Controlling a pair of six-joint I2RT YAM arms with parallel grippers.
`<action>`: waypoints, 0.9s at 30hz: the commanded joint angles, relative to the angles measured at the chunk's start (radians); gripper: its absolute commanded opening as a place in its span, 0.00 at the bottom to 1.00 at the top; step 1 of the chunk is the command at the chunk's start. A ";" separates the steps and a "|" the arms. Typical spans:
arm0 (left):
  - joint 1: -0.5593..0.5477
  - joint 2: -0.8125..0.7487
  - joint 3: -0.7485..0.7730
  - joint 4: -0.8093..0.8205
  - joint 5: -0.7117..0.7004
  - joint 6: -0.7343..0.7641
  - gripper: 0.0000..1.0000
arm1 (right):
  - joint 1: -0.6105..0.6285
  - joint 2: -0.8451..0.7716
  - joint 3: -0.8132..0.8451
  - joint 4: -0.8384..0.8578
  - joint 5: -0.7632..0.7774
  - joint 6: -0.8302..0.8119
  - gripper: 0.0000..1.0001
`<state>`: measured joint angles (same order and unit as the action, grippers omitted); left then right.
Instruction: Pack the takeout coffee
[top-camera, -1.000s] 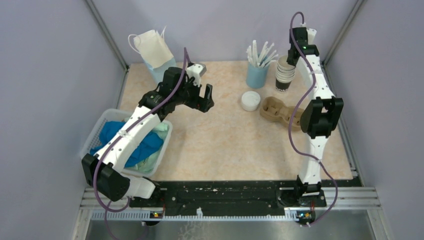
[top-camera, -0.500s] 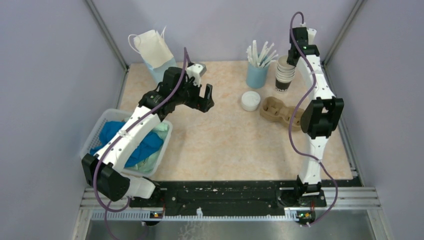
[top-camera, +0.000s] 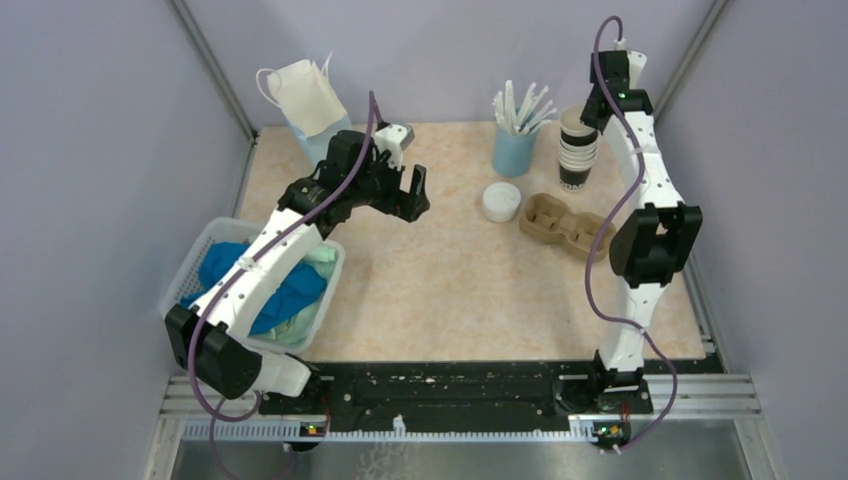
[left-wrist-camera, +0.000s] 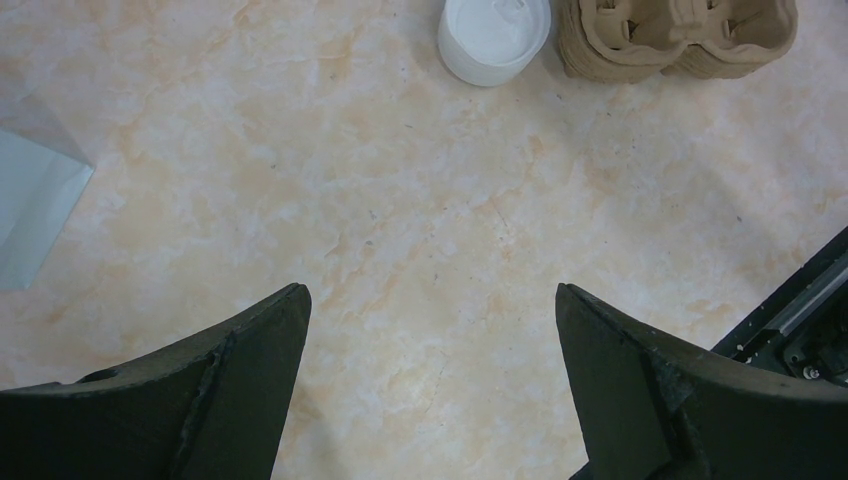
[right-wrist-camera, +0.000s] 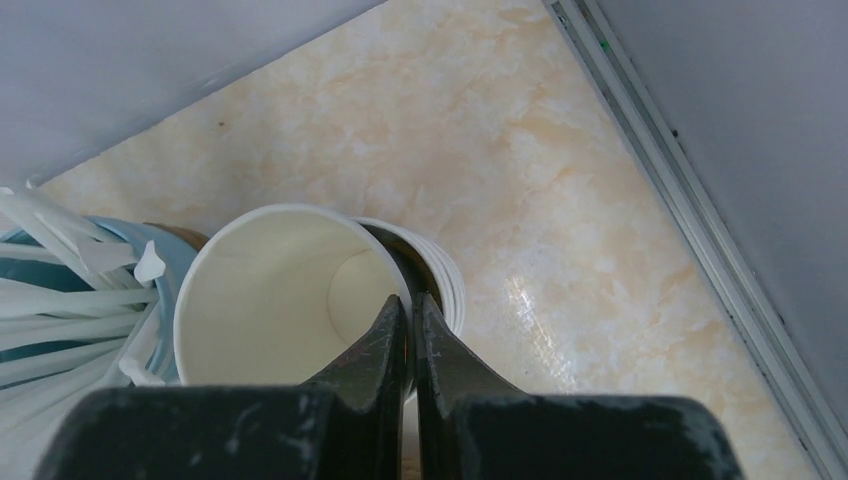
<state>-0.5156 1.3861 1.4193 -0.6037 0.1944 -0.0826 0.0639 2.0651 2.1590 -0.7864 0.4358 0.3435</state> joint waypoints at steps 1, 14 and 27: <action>-0.004 -0.005 0.041 0.021 0.021 0.004 0.98 | -0.025 -0.110 -0.032 0.062 -0.039 0.044 0.00; -0.004 -0.020 0.067 0.007 0.044 -0.077 0.98 | -0.050 -0.324 -0.142 0.076 -0.226 0.084 0.00; -0.004 -0.162 -0.035 -0.014 0.028 -0.326 0.98 | 0.183 -0.698 -0.721 0.184 -0.675 -0.038 0.00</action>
<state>-0.5156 1.3117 1.4315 -0.6308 0.2192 -0.2909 0.0841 1.4525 1.5848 -0.6609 -0.0780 0.3656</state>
